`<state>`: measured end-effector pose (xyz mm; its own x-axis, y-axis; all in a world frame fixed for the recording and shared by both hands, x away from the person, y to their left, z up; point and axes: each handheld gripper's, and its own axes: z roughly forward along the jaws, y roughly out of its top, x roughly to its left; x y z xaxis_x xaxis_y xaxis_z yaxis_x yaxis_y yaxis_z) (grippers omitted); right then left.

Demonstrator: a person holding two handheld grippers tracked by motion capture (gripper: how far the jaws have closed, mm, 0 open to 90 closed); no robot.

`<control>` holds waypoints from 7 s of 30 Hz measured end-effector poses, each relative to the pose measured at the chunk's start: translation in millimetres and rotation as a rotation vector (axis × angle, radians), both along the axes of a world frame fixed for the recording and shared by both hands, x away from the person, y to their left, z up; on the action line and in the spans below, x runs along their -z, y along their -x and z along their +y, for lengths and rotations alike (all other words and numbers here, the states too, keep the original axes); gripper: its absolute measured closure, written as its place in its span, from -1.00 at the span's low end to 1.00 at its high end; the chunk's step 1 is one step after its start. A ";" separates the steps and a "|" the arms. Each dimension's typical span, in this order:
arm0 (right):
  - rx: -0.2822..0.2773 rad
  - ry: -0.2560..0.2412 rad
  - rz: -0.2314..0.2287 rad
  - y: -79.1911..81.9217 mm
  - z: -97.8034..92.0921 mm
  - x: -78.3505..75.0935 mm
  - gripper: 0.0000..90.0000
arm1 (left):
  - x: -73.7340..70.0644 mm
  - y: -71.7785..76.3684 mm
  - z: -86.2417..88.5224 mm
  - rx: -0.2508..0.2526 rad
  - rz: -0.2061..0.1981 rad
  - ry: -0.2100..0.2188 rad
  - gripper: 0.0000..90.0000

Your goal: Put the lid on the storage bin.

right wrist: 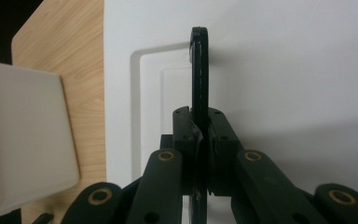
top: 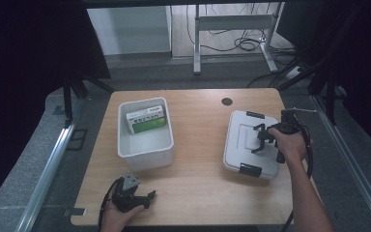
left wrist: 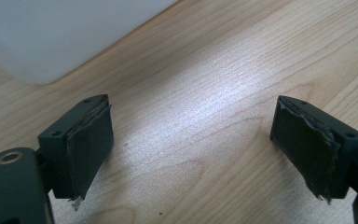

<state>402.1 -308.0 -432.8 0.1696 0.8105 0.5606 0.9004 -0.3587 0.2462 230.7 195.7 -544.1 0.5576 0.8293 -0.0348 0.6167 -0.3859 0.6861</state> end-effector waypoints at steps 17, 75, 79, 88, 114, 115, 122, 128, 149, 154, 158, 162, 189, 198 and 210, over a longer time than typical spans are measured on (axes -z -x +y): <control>-0.113 -0.022 -0.044 -0.4 38.7 -22.8 0.87 | 0.0 0.0 0.0 0.001 0.000 -0.001 -0.71; -0.300 0.029 -0.041 -2.3 112.6 -25.8 0.87 | 0.1 0.0 -0.1 -0.002 -0.001 0.001 -0.71; -0.312 0.030 -0.036 -2.4 119.1 -23.7 0.87 | 0.1 0.1 -0.1 -0.002 -0.001 0.001 -0.71; -0.344 0.034 -0.037 -2.2 132.7 -22.2 0.87 | 0.1 0.2 -0.2 0.001 -0.001 0.002 -0.71; -0.374 0.017 -0.048 -0.3 146.2 -24.2 0.87 | 0.1 0.3 -0.3 0.007 -0.002 0.000 -0.71; -0.374 0.015 -0.047 -0.5 146.5 -24.0 0.87 | 0.1 0.3 -0.3 0.008 -0.002 0.000 -0.71; -0.379 0.020 -0.047 -0.7 148.4 -24.4 0.87 | 0.1 0.3 -0.3 0.008 -0.002 0.001 -0.71; -0.382 0.023 -0.048 -0.9 151.2 -26.9 0.87 | 0.1 0.3 -0.3 0.008 -0.002 0.001 -0.71; -0.407 0.031 -0.058 -2.6 166.9 -34.1 0.87 | 0.1 0.3 -0.4 0.012 -0.002 0.001 -0.71; -0.405 0.038 -0.057 -3.5 166.8 -34.7 0.87 | 0.1 0.3 -0.4 0.013 -0.002 0.001 -0.71; -0.400 0.033 -0.058 -3.7 166.4 -35.9 0.87 | 0.1 0.3 -0.4 0.013 -0.002 0.001 -0.71; -0.403 0.029 -0.062 -4.0 167.4 -38.2 0.87 | 0.1 0.3 -0.4 0.013 -0.002 0.001 -0.71; -0.391 0.015 -0.083 -5.7 168.2 -50.4 0.87 | 0.1 0.4 -0.4 0.015 -0.002 0.000 -0.71; -0.393 0.034 -0.091 -6.5 170.9 -60.3 0.88 | 0.0 0.5 -0.5 0.016 -0.001 0.000 -0.71; -0.369 0.011 -0.110 -8.9 170.8 -78.2 0.88 | -0.2 0.5 -0.2 0.022 0.001 -0.005 -0.71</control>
<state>411.1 -137.2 -354.6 -0.1949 0.8119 0.5503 0.9365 -0.0126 0.3503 230.2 195.6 -543.9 0.5754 0.8173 -0.0314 0.6087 -0.4022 0.6839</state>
